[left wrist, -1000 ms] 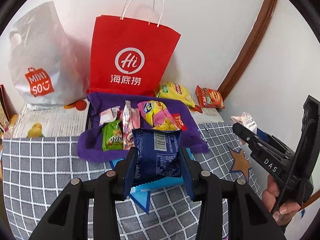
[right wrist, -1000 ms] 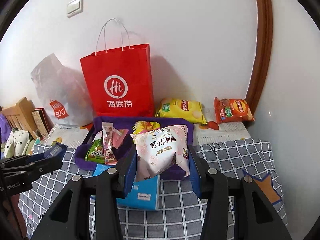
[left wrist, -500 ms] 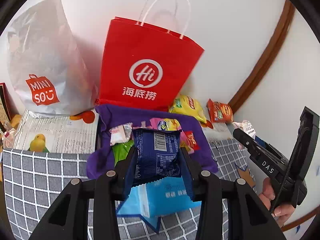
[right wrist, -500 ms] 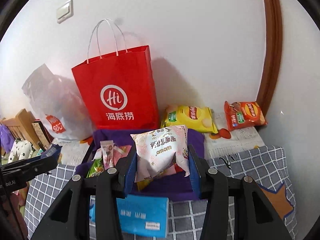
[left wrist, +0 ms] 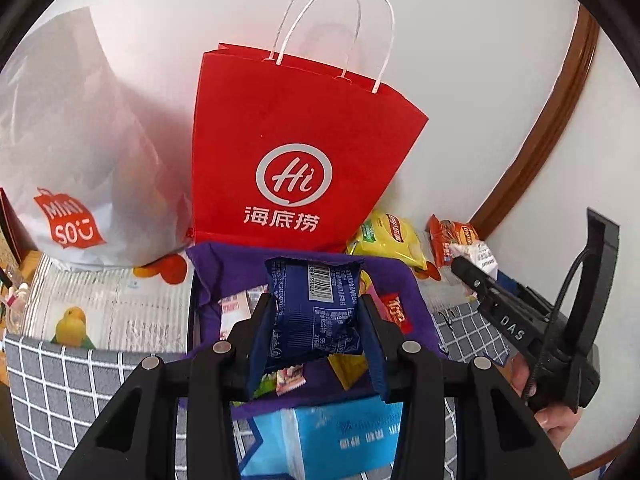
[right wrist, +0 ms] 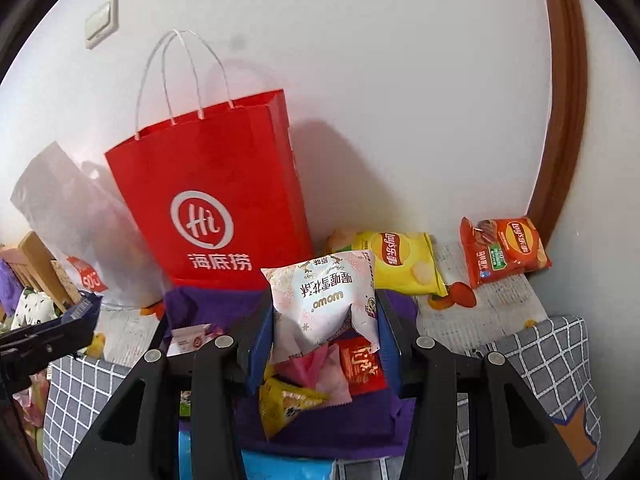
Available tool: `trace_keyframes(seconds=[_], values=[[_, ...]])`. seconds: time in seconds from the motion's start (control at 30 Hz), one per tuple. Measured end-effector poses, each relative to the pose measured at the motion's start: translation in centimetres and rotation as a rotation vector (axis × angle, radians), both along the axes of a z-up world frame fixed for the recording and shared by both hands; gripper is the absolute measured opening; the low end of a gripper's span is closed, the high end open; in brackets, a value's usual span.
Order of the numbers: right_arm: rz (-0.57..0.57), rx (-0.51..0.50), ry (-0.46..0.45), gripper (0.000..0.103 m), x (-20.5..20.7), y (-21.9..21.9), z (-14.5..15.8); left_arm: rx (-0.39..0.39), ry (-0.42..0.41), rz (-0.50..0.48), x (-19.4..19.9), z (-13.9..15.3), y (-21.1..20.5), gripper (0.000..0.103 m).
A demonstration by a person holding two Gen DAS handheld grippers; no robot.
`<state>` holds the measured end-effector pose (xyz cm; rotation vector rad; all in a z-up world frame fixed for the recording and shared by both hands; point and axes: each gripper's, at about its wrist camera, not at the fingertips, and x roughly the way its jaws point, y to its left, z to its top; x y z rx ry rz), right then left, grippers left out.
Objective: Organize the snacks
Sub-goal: 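Lower both held packets onto the snacks on the purple towel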
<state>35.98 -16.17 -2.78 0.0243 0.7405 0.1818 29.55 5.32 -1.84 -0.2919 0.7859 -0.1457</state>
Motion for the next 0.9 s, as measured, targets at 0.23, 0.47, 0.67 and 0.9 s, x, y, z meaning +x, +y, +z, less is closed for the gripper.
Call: trace_keyframes(seconds=[0.23, 0.47, 0.67, 0.9], values=[[-0.007, 0.01, 0.054, 0.046, 2.0, -1.0, -2.3, -0.023, 0.012, -0.01, 2.9, -0.7, -0.3, 0.039], [-0.033, -0.012, 0.082, 0.046, 2.9, -2.8, -3.0, 0.014, 0.019, 0.005, 5.1, -1.9, -0.3, 0.039], [-0.009, -0.055, 0.109, 0.046, 3.4, -2.7, -4.3, -0.02, 0.078, 0.01, 6.4, -4.1, 0.8, 0.039], [-0.006, -0.084, 0.171, 0.046, 4.3, -2.5, -6.3, -0.027, 0.09, 0.012, 6.6, -4.5, 1.3, 0.039]])
